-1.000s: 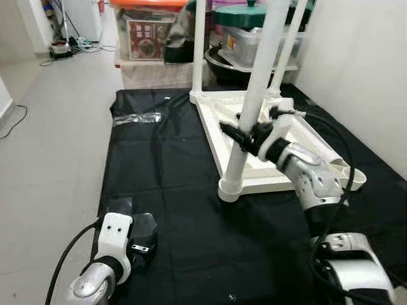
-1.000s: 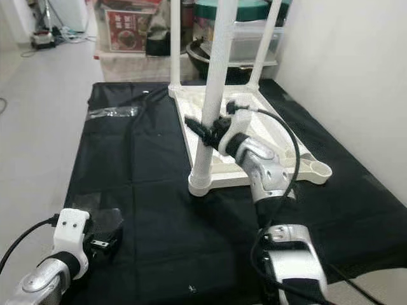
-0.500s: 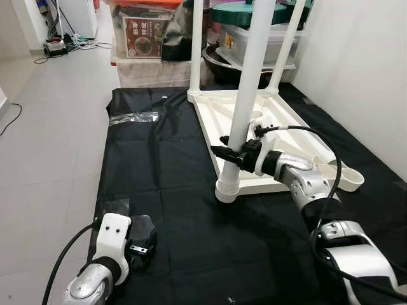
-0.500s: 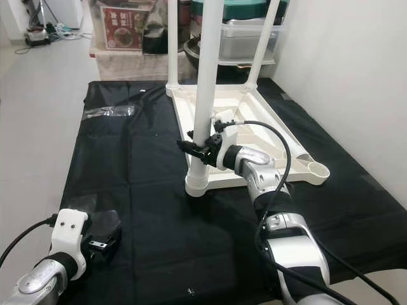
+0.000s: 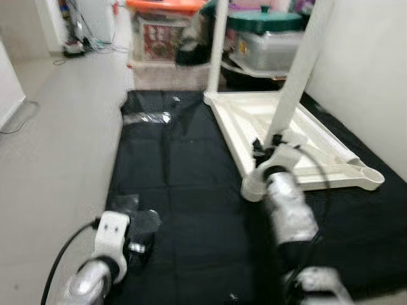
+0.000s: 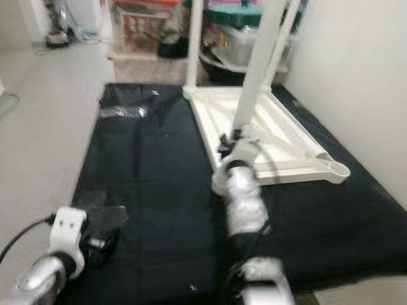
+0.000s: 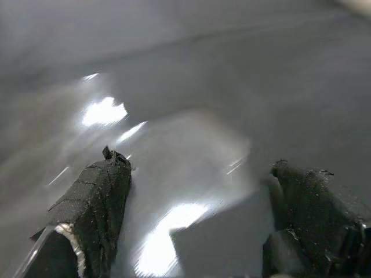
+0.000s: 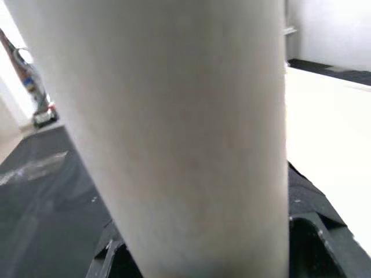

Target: Building children table

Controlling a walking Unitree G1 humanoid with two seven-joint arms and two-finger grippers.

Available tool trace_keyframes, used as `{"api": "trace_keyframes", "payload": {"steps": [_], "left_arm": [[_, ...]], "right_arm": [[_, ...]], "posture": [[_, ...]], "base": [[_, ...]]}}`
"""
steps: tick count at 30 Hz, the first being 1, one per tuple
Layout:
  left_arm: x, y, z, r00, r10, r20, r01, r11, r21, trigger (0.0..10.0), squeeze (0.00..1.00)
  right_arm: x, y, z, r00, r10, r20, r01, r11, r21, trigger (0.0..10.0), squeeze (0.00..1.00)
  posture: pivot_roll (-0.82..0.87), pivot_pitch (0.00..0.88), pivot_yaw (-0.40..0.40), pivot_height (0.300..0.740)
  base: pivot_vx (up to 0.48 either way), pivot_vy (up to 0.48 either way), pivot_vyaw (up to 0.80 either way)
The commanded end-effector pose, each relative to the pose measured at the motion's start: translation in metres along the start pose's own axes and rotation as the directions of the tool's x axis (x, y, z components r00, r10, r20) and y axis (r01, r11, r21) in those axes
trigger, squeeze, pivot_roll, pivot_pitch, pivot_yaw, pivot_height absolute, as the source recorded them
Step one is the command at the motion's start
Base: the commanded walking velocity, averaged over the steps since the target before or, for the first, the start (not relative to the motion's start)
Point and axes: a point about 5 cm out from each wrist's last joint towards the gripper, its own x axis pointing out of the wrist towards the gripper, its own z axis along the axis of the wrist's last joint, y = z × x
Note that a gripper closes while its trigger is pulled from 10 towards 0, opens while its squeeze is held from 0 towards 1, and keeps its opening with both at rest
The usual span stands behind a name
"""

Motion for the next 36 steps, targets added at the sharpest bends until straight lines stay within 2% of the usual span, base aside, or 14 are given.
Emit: {"api": "trace_keyframes", "payload": {"steps": [1,5,6,8,9,16,17,18,20,22,23,31,33,36], "left_arm": [[0.001,-0.003,-0.005,0.999,-0.012,-0.030,0.012,1.000,0.002,10.0,0.00],[0.003,0.003,-0.004,1.000,-0.007,-0.027,0.007,1.000,0.007,10.0,0.00],[0.003,0.005,-0.004,1.000,-0.002,-0.027,0.002,1.000,0.006,10.0,0.00],[0.004,0.004,-0.004,1.000,-0.001,-0.025,0.001,1.000,0.002,10.0,0.00],[0.005,0.001,-0.004,1.000,-0.007,-0.024,0.007,1.000,-0.003,10.0,0.00],[0.006,-0.005,-0.006,0.999,-0.027,-0.026,0.027,1.000,-0.007,10.0,0.00],[0.006,-0.004,-0.006,0.999,-0.028,-0.027,0.028,1.000,-0.004,10.0,0.00],[0.006,-0.004,-0.006,0.999,-0.028,-0.027,0.028,1.000,-0.004,10.0,0.00],[0.007,-0.002,-0.005,0.999,-0.030,-0.026,0.031,1.000,0.005,10.0,0.00],[0.007,-0.002,-0.005,0.999,-0.030,-0.026,0.031,1.000,0.005,10.0,0.00],[0.008,0.000,-0.004,0.999,-0.033,-0.025,0.033,0.999,0.012,10.0,0.00],[0.008,-0.001,-0.004,0.999,-0.037,-0.025,0.037,0.999,0.014,10.0,0.00],[0.007,-0.002,-0.005,0.999,-0.045,-0.027,0.045,0.999,0.016,10.0,0.00],[0.006,-0.003,-0.006,0.999,-0.047,-0.028,0.048,0.999,0.017,10.0,0.00]], "right_arm": [[-0.009,-0.003,-0.038,0.981,-0.047,-0.190,0.045,0.999,-0.013,0.0,0.00],[0.004,0.000,-0.027,0.979,-0.038,-0.201,0.044,0.999,0.025,0.3,0.00],[0.011,0.002,-0.021,0.978,0.005,-0.206,0.005,0.999,0.047,10.0,0.00],[0.016,0.004,-0.012,0.980,0.053,-0.190,-0.038,0.996,0.081,10.0,0.00],[0.020,0.005,-0.002,0.983,0.106,-0.148,-0.091,0.990,0.107,10.0,1.00],[0.016,0.015,0.042,0.945,0.322,0.058,-0.327,0.921,0.210,10.0,1.00],[0.011,0.018,0.055,0.883,0.449,0.134,-0.468,0.862,0.192,10.0,0.00],[0.011,0.018,0.055,0.883,0.449,0.134,-0.468,0.862,0.192,10.0,0.00],[0.001,0.020,0.069,0.721,0.663,0.199,-0.686,0.724,0.075,10.0,0.00],[0.001,0.020,0.069,0.721,0.663,0.199,-0.686,0.724,0.075,10.0,0.00],[-0.002,0.020,0.066,0.586,0.801,0.127,-0.805,0.593,-0.022,10.0,0.00],[-0.003,0.023,0.056,0.447,0.894,0.033,-0.891,0.448,-0.076,10.0,0.00],[-0.012,0.029,0.049,0.300,0.954,-0.007,-0.951,0.298,-0.081,10.0,0.00],[-0.017,0.033,0.047,0.238,0.971,-0.012,-0.968,0.237,-0.079,10.0,0.00]], "posture": [[0.15,0.000,-0.080,0.740],[0.13,0.000,-0.083,0.740],[0.12,0.000,-0.083,0.740],[0.12,0.000,-0.084,0.740],[0.12,0.000,-0.083,0.740],[0.11,0.000,-0.074,0.740],[0.11,0.000,-0.068,0.740],[0.11,0.000,-0.068,0.740],[0.11,0.000,-0.068,0.740],[0.11,0.000,-0.068,0.740],[0.11,0.000,-0.066,0.740],[0.13,0.000,-0.076,0.740],[0.14,0.000,-0.084,0.740],[0.14,0.000,-0.086,0.740]], "base": [[0.000,0.000,0.00],[0.000,0.000,0.00],[0.000,0.000,0.00],[0.000,0.000,0.00],[0.000,0.000,0.00],[0.000,0.000,0.00],[0.000,0.000,0.00],[0.000,0.000,0.00],[0.000,0.000,0.00],[0.000,0.000,0.00],[0.000,0.000,0.00],[0.000,0.000,0.00],[0.000,0.000,0.00],[0.000,0.000,0.00]]}}
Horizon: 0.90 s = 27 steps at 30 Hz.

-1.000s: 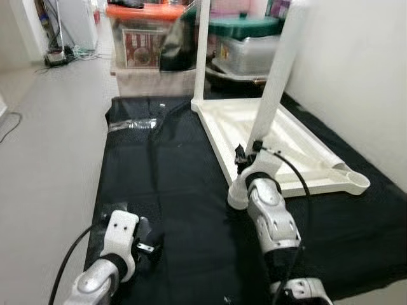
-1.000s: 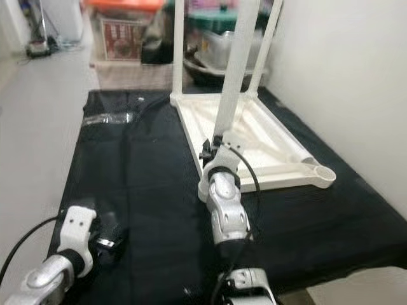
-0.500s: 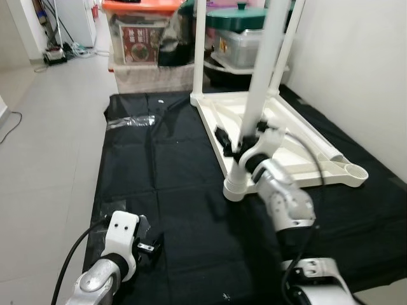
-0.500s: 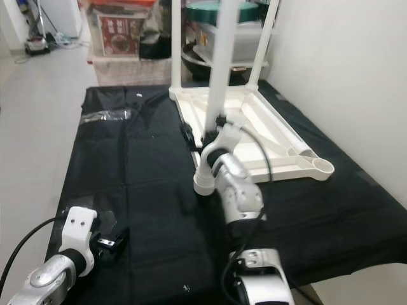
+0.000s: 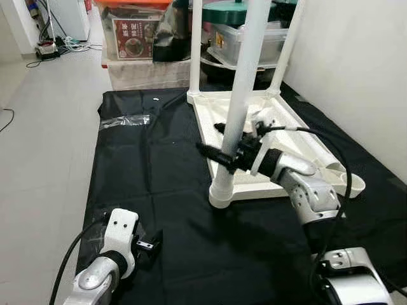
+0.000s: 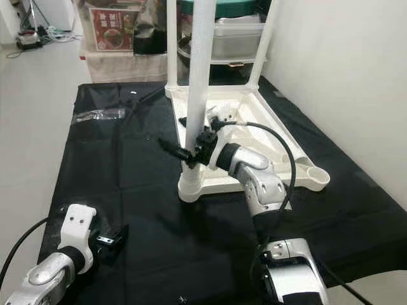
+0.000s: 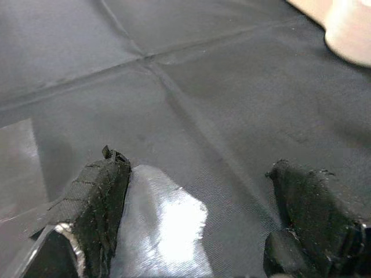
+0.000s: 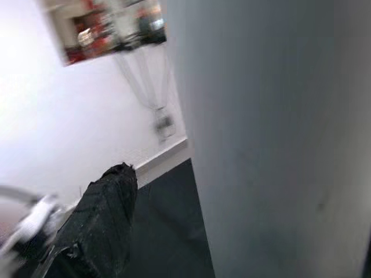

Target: Building children table

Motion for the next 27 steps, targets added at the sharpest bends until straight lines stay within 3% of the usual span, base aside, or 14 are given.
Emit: {"api": "trace_keyframes", "payload": {"steps": [1,3,8,10,11,13,15,16,21,22,23,25,26,27], "left_arm": [[-0.002,-0.001,-0.008,0.999,-0.014,-0.044,0.015,1.000,0.009,10.0,0.00],[-0.002,-0.001,-0.008,0.999,-0.015,-0.045,0.015,1.000,0.011,10.0,0.00],[0.000,-0.002,-0.008,0.999,-0.018,-0.046,0.019,1.000,0.013,10.0,0.00],[0.000,-0.003,-0.008,0.999,-0.019,-0.046,0.020,1.000,0.013,10.0,0.00],[0.001,-0.004,-0.008,0.999,-0.022,-0.045,0.023,1.000,0.013,10.0,0.00],[0.002,-0.005,-0.008,0.999,-0.026,-0.043,0.027,1.000,0.013,10.0,0.00],[0.002,-0.005,-0.008,0.999,-0.026,-0.043,0.027,1.000,0.013,10.0,0.00],[0.002,-0.006,-0.008,0.999,-0.029,-0.040,0.030,0.999,0.012,10.0,0.00],[0.003,-0.006,-0.007,0.999,-0.033,-0.037,0.033,0.999,0.009,10.0,0.00],[0.004,-0.006,-0.007,0.999,-0.036,-0.035,0.036,0.999,0.009,10.0,0.00],[0.004,-0.006,-0.007,0.999,-0.036,-0.035,0.036,0.999,0.009,10.0,0.00],[0.005,-0.005,-0.006,0.999,-0.042,-0.032,0.043,0.999,0.011,10.0,0.00],[0.005,-0.005,-0.006,0.999,-0.042,-0.032,0.043,0.999,0.011,10.0,0.00],[0.006,-0.004,-0.005,0.999,-0.043,-0.029,0.043,0.999,0.014,10.0,0.00]], "right_arm": [[0.011,0.022,-0.014,0.982,0.186,-0.028,-0.184,0.982,0.042,7.3,0.00],[0.011,0.020,-0.015,0.986,0.165,-0.013,-0.164,0.985,0.052,0.0,0.00],[0.012,-0.008,-0.025,0.985,-0.163,-0.058,0.164,0.986,0.020,0.0,0.00],[0.007,-0.023,-0.031,0.922,-0.375,-0.097,0.380,0.924,0.037,0.0,0.00],[-0.006,-0.039,-0.042,0.766,-0.622,-0.161,0.636,0.770,0.053,0.0,0.00],[-0.048,-0.052,-0.064,0.312,-0.909,-0.277,0.943,0.333,-0.028,0.0,0.00],[-0.048,-0.052,-0.064,0.312,-0.909,-0.277,0.943,0.333,-0.028,0.0,0.00],[-0.061,-0.029,-0.076,0.187,-0.938,-0.291,0.976,0.211,-0.054,0.0,0.00],[-0.053,-0.004,-0.073,0.217,-0.938,-0.271,0.971,0.235,-0.036,0.0,0.00],[-0.042,0.005,-0.071,0.268,-0.923,-0.275,0.958,0.285,-0.021,10.0,0.00],[-0.042,0.005,-0.071,0.268,-0.923,-0.275,0.958,0.285,-0.021,10.0,0.00],[-0.015,0.010,-0.060,0.444,-0.868,-0.222,0.896,0.431,0.107,10.0,0.00],[-0.015,0.010,-0.060,0.444,-0.868,-0.222,0.896,0.431,0.107,10.0,0.00],[-0.005,0.007,-0.045,0.525,-0.838,-0.147,0.848,0.499,0.180,10.0,1.00]], "posture": [[0.14,0.000,-0.088,0.740],[0.14,0.000,-0.089,0.740],[0.14,0.000,-0.086,0.740],[0.14,0.000,-0.086,0.740],[0.13,0.000,-0.085,0.740],[0.12,0.000,-0.085,0.740],[0.12,0.000,-0.085,0.740],[0.12,0.000,-0.078,0.740],[0.11,0.000,-0.072,0.740],[0.11,0.000,-0.072,0.740],[0.11,0.000,-0.072,0.740],[0.11,0.000,-0.066,0.740],[0.11,0.000,-0.066,0.740],[0.11,0.000,-0.071,0.740]], "base": [[0.000,0.000,0.00],[0.000,0.000,0.00],[0.000,0.000,0.00],[0.000,0.000,0.00],[0.000,0.000,0.00],[0.000,0.000,0.00],[0.000,0.000,0.00],[0.000,0.000,0.00],[0.000,0.000,0.00],[0.000,0.000,0.00],[0.000,0.000,0.00],[0.000,0.000,0.00],[0.000,0.000,0.00],[0.000,0.000,0.00]]}}
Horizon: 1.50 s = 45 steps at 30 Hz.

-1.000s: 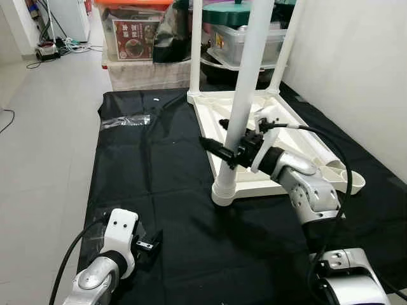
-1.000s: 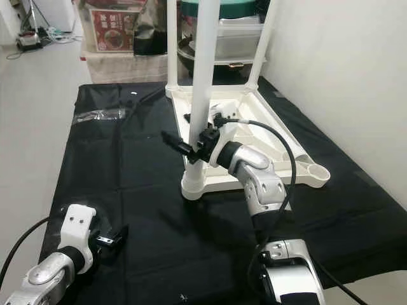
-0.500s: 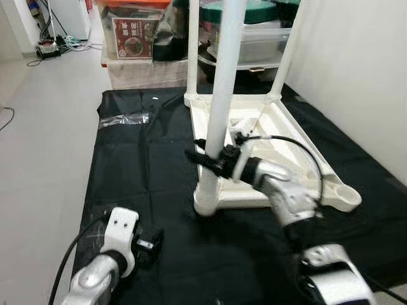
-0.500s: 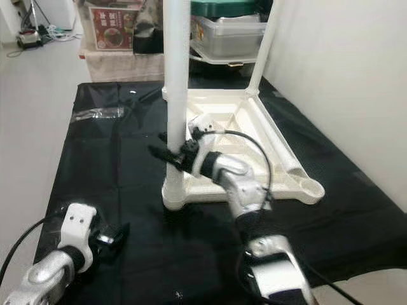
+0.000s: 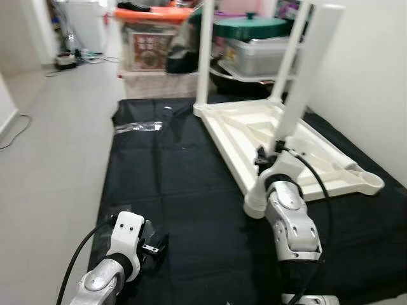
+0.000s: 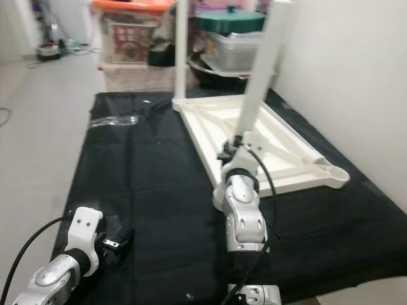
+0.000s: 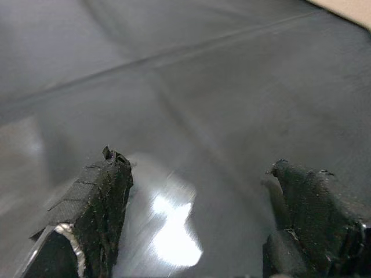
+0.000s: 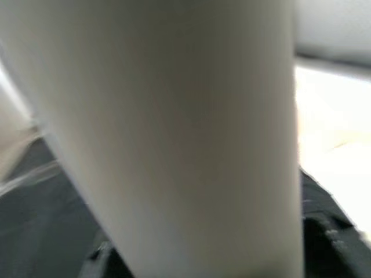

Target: Building children table

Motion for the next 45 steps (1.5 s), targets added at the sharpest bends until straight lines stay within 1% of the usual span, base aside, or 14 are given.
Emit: {"api": "trace_keyframes", "payload": {"steps": [1,4,5,13,17,21,22,26,31,35,41,42,44,45], "left_arm": [[0.001,0.002,-0.002,1.000,-0.008,-0.010,0.008,1.000,0.003,10.0,0.00],[0.001,0.003,-0.002,1.000,-0.007,-0.008,0.007,1.000,0.003,10.0,0.00],[0.001,0.003,-0.002,1.000,-0.006,-0.008,0.006,1.000,0.003,10.0,0.00],[0.004,-0.001,-0.002,1.000,-0.013,-0.009,0.013,1.000,0.003,10.0,0.00],[0.003,-0.001,-0.002,1.000,-0.011,-0.009,0.011,1.000,0.009,10.0,0.00],[0.001,0.001,-0.001,1.000,-0.001,-0.007,0.001,1.000,0.009,10.0,0.00],[-0.001,0.002,-0.002,1.000,0.002,-0.011,-0.002,1.000,0.011,10.0,0.00],[-0.004,0.002,-0.005,1.000,0.003,-0.018,-0.002,1.000,0.016,10.0,0.00],[-0.003,0.002,-0.003,1.000,-0.002,-0.016,0.003,1.000,0.021,10.0,0.00],[-0.001,0.004,-0.004,1.000,-0.002,-0.021,0.002,1.000,0.029,10.0,0.00],[0.001,0.002,-0.003,1.000,-0.008,-0.021,0.009,1.000,0.025,10.0,0.00],[0.002,0.001,-0.001,1.000,-0.018,-0.017,0.019,0.999,0.026,10.0,0.00],[0.002,0.001,-0.001,1.000,-0.022,-0.017,0.022,0.999,0.029,10.0,0.00],[0.002,0.002,0.001,1.000,-0.023,-0.014,0.023,0.999,0.030,10.0,0.00]], "right_arm": [[0.007,0.026,0.009,0.973,0.231,0.026,-0.232,0.967,0.103,10.0,1.00],[0.007,0.030,0.020,0.952,0.299,0.067,-0.305,0.946,0.113,10.0,1.00],[0.007,0.033,0.034,0.905,0.409,0.116,-0.421,0.902,0.095,10.0,0.00],[-0.004,0.032,0.060,0.611,0.778,0.143,-0.784,0.620,-0.021,10.0,0.00],[-0.028,0.039,0.033,0.326,0.945,-0.023,-0.944,0.323,-0.072,10.0,0.00],[-0.015,0.045,0.021,0.428,0.903,-0.037,-0.902,0.425,-0.070,8.8,0.00],[-0.006,0.045,0.018,0.498,0.867,-0.036,-0.867,0.495,-0.059,2.2,0.00],[0.006,0.038,0.016,0.623,0.782,-0.013,-0.781,0.622,-0.058,0.0,0.00],[0.029,-0.014,0.000,0.984,0.150,-0.102,-0.155,0.986,-0.053,0.0,0.00],[0.002,-0.058,-0.016,0.912,-0.402,-0.076,0.400,0.916,-0.041,0.0,0.00],[-0.011,-0.042,-0.031,0.921,-0.370,-0.119,0.370,0.929,-0.026,0.0,0.00],[-0.011,-0.032,-0.031,0.945,-0.308,-0.113,0.309,0.951,-0.006,10.0,0.00],[-0.008,-0.017,-0.027,0.979,-0.189,-0.083,0.193,0.980,0.046,10.0,0.00],[-0.004,-0.007,-0.015,0.996,-0.089,-0.021,0.091,0.990,0.111,10.0,0.89]], "posture": [[0.11,0.000,-0.071,0.740],[0.11,0.000,-0.071,0.740],[0.10,0.000,-0.068,0.740],[0.10,0.000,-0.070,0.740],[0.12,0.000,-0.090,0.740],[0.14,0.000,-0.095,0.740],[0.14,0.000,-0.091,0.740],[0.14,0.000,-0.085,0.740],[0.14,0.000,-0.076,0.740],[0.13,0.000,-0.065,0.740],[0.12,0.000,-0.052,0.740],[0.12,0.000,-0.052,0.740],[0.12,0.000,-0.053,0.740],[0.12,0.000,-0.053,0.740]], "base": [[0.000,0.000,0.00],[0.000,0.000,0.00],[0.000,0.000,0.00],[0.000,0.000,0.00],[0.000,0.000,0.00],[0.000,0.000,0.00],[0.000,0.000,0.00],[0.000,0.000,0.00],[0.000,0.000,0.00],[0.000,0.000,0.00],[0.000,0.000,0.00],[0.000,0.000,0.00],[0.000,0.000,0.00],[0.000,0.000,0.00]]}}
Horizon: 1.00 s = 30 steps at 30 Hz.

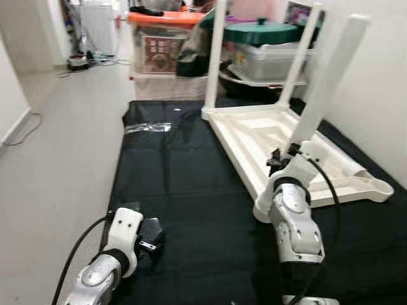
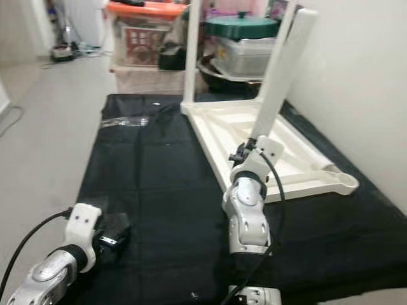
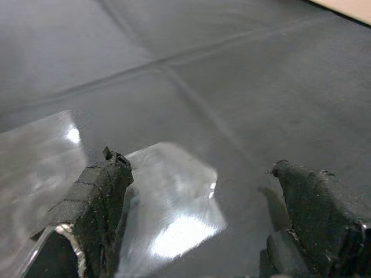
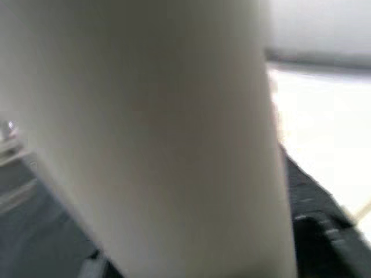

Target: Building children table

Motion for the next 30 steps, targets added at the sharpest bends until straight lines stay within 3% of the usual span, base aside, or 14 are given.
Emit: {"api": "trace_keyframes", "payload": {"steps": [1,3,4,10,13,14,17,18,20,26,27,28,29,30], "left_arm": [[0.000,-0.001,-0.001,1.000,-0.011,-0.012,0.011,1.000,-0.005,10.0,0.00],[0.000,0.002,-0.001,1.000,-0.008,-0.011,0.008,1.000,0.000,10.0,0.00],[0.002,0.006,-0.001,1.000,0.005,-0.012,-0.005,1.000,0.000,10.0,0.00],[0.005,0.003,0.001,1.000,0.000,-0.002,0.000,1.000,-0.004,10.0,0.00],[0.006,0.000,0.003,1.000,-0.009,0.004,0.009,1.000,-0.003,10.0,0.00],[0.006,0.000,0.003,1.000,-0.009,0.004,0.009,1.000,-0.003,10.0,0.00],[0.005,0.001,0.001,1.000,-0.005,-0.003,0.005,1.000,0.009,10.0,0.00],[0.005,0.001,0.001,1.000,-0.005,-0.003,0.005,1.000,0.009,10.0,0.00],[0.003,0.002,0.003,1.000,0.002,0.003,-0.002,1.000,0.005,10.0,0.00],[0.001,0.003,0.003,1.000,0.002,0.002,-0.002,1.000,0.008,10.0,0.00],[0.000,0.004,0.003,1.000,0.003,0.000,-0.003,1.000,0.010,10.0,0.00],[0.000,0.004,0.003,1.000,0.003,0.000,-0.003,1.000,0.010,10.0,0.00],[-0.001,0.005,0.003,1.000,0.003,0.000,-0.003,1.000,0.010,10.0,0.00],[-0.001,0.005,0.003,1.000,0.003,0.000,-0.003,1.000,0.010,10.0,0.00]], "right_arm": [[-0.001,0.012,-0.009,0.995,0.093,-0.036,-0.092,0.995,0.048,10.0,0.89],[0.003,0.025,0.009,0.976,0.214,0.048,-0.218,0.971,0.102,10.0,1.00],[0.011,0.045,0.040,0.848,0.510,0.142,-0.526,0.842,0.121,10.0,0.00],[0.015,0.047,0.065,0.680,0.715,0.165,-0.727,0.686,0.022,10.0,0.00],[0.002,0.047,0.059,0.409,0.910,0.062,-0.910,0.412,-0.047,10.0,0.00],[0.002,0.047,0.059,0.409,0.910,0.062,-0.910,0.412,-0.047,10.0,0.00],[-0.021,0.055,0.032,0.189,0.981,-0.053,-0.981,0.187,-0.040,10.0,0.00],[-0.021,0.055,0.032,0.189,0.981,-0.053,-0.981,0.187,-0.040,10.0,0.00],[-0.039,0.064,0.011,0.060,0.993,-0.104,-0.998,0.059,-0.013,10.0,0.00],[-0.044,0.066,0.003,0.045,0.994,-0.104,-0.999,0.045,0.005,9.8,0.00],[-0.042,0.067,0.000,0.082,0.992,-0.092,-0.997,0.082,-0.002,0.9,0.00],[-0.042,0.067,0.000,0.082,0.992,-0.092,-0.997,0.082,-0.002,0.9,0.00],[-0.033,0.068,0.001,0.188,0.980,-0.056,-0.982,0.188,-0.006,0.0,0.00],[-0.033,0.068,0.001,0.188,0.980,-0.056,-0.982,0.188,-0.006,0.0,0.00]], "posture": [[0.12,0.000,-0.053,0.740],[0.12,0.000,-0.059,0.740],[0.11,0.000,-0.054,0.740],[0.12,0.000,-0.068,0.740],[0.13,0.000,-0.073,0.740],[0.13,0.000,-0.073,0.740],[0.14,0.000,-0.078,0.740],[0.14,0.000,-0.078,0.740],[0.15,0.000,-0.079,0.740],[0.16,0.000,-0.075,0.740],[0.16,0.000,-0.075,0.740],[0.16,0.000,-0.075,0.740],[0.15,0.000,-0.071,0.740],[0.15,0.000,-0.071,0.740]], "base": [[0.000,0.000,0.00],[0.000,0.000,0.00],[0.000,0.000,0.00],[0.000,0.000,0.00],[0.000,0.000,0.00],[0.000,0.000,0.00],[0.000,0.000,0.00],[0.000,0.000,0.00],[0.000,0.000,0.00],[0.000,0.000,0.00],[0.000,0.000,0.00],[0.000,0.000,0.00],[0.000,0.000,0.00],[0.000,0.000,0.00]]}}
